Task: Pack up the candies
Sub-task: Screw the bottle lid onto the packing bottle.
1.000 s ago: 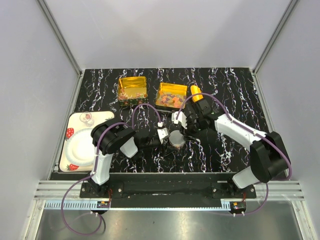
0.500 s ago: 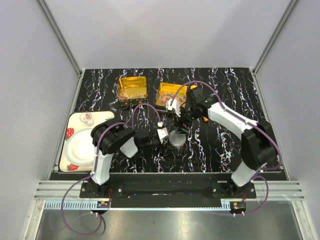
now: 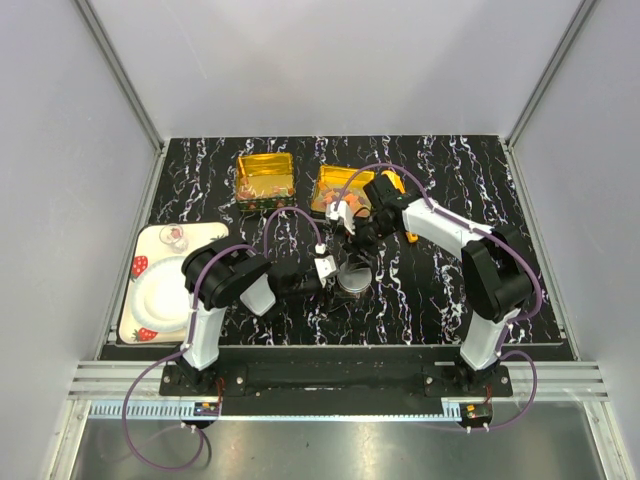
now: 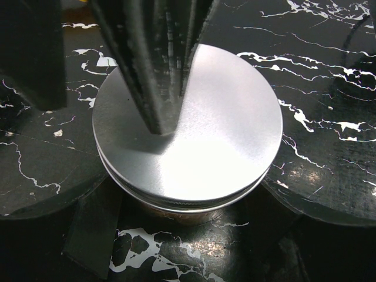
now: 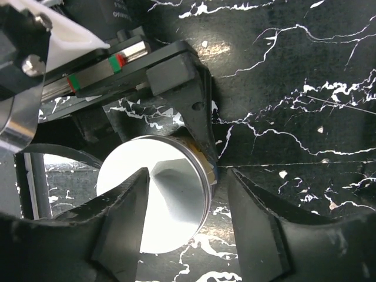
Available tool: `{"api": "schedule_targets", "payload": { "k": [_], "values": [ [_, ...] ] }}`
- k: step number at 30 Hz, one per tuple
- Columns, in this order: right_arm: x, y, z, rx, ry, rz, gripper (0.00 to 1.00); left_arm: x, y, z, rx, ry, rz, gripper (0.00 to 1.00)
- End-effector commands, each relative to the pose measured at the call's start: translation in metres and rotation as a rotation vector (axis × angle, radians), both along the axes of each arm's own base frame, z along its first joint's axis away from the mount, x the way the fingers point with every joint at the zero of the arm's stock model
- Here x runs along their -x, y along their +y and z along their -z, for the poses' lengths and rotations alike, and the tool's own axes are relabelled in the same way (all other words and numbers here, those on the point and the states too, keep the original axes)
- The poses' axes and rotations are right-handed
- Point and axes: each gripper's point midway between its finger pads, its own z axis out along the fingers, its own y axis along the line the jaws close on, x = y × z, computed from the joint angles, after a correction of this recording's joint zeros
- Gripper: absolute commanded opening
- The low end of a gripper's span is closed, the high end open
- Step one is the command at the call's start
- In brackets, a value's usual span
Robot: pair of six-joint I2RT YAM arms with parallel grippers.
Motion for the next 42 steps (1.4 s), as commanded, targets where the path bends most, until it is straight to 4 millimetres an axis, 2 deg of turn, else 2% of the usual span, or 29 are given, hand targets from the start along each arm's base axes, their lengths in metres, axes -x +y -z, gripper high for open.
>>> {"api": "schedule_targets", "payload": {
  "k": [1, 5, 13, 31, 42],
  "values": [
    [0.004, -0.001, -0.008, -0.010, -0.020, -0.031, 0.59, -0.018, -0.006, -0.072, 0.200, -0.279, -0.031, 0.43],
    [0.012, -0.009, 0.002, 0.023, -0.006, -0.043, 0.54, -0.018, -0.005, -0.072, 0.199, -0.277, -0.033, 0.43],
    [0.028, -0.032, 0.002, 0.070, 0.010, -0.054, 0.46, -0.018, -0.005, -0.072, 0.198, -0.280, -0.036, 0.43],
    [0.074, -0.074, 0.026, 0.191, 0.098, -0.063, 0.41, -0.021, -0.004, -0.071, 0.195, -0.284, -0.048, 0.43],
    [0.095, -0.096, 0.029, 0.258, 0.106, -0.055, 0.40, -0.027, -0.003, -0.069, 0.182, -0.284, -0.078, 0.42]
  ]
}}
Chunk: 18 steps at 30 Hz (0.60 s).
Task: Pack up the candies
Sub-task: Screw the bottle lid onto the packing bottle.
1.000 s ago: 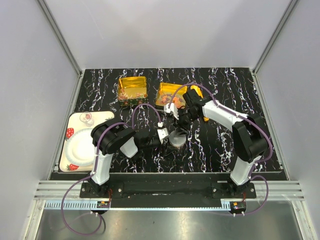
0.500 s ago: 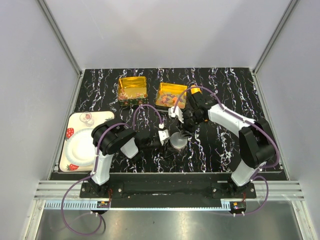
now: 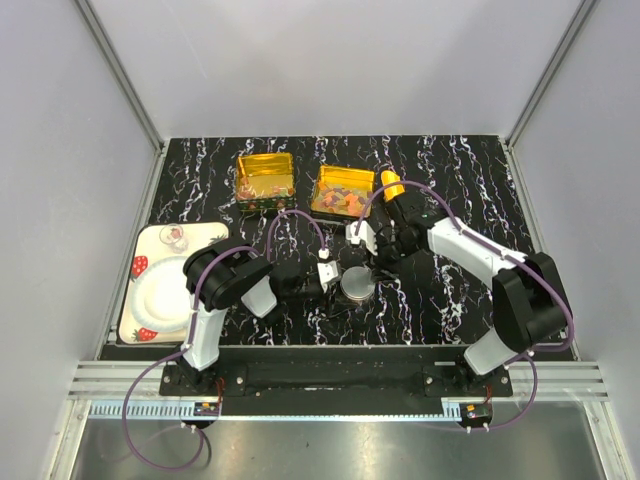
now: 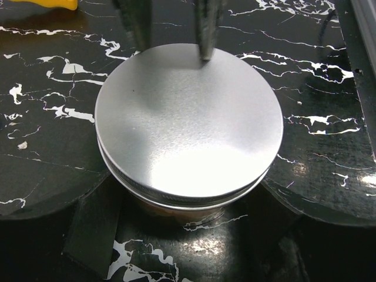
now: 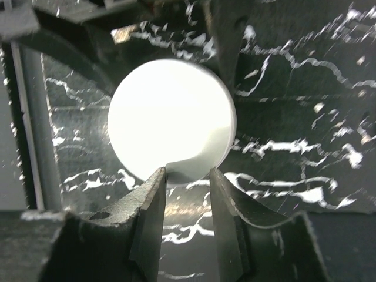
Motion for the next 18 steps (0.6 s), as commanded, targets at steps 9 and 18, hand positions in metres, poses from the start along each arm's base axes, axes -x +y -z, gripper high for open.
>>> {"api": "schedule_targets", "payload": {
  "k": [9, 18],
  "values": [
    [0.014, -0.023, -0.019, 0.093, -0.003, 0.084, 0.47, -0.041, 0.002, -0.069, 0.192, -0.274, -0.135, 0.42],
    [-0.044, 0.013, -0.071, -0.100, -0.219, 0.232, 0.70, -0.040, 0.002, -0.069, 0.193, -0.280, -0.129, 0.42]
  ]
}}
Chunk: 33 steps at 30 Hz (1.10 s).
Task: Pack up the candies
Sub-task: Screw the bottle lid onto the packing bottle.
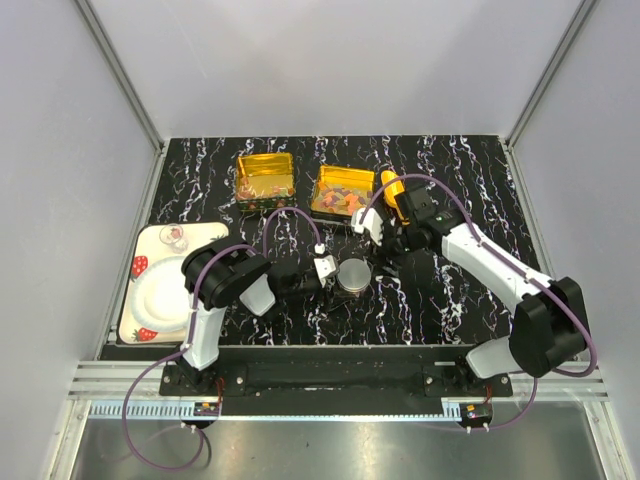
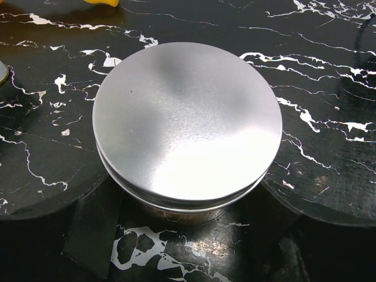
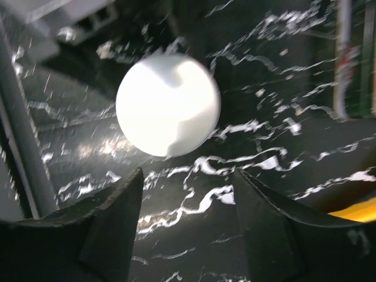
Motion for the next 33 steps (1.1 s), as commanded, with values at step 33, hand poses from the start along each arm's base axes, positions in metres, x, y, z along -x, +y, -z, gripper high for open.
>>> {"api": "schedule_targets", "payload": {
  "k": [33],
  "values": [
    [-0.015, 0.074, 0.009, -0.154, 0.147, -0.078, 0.74, -0.020, -0.006, -0.068, 0.184, -0.274, -0.036, 0.41]
  ]
}}
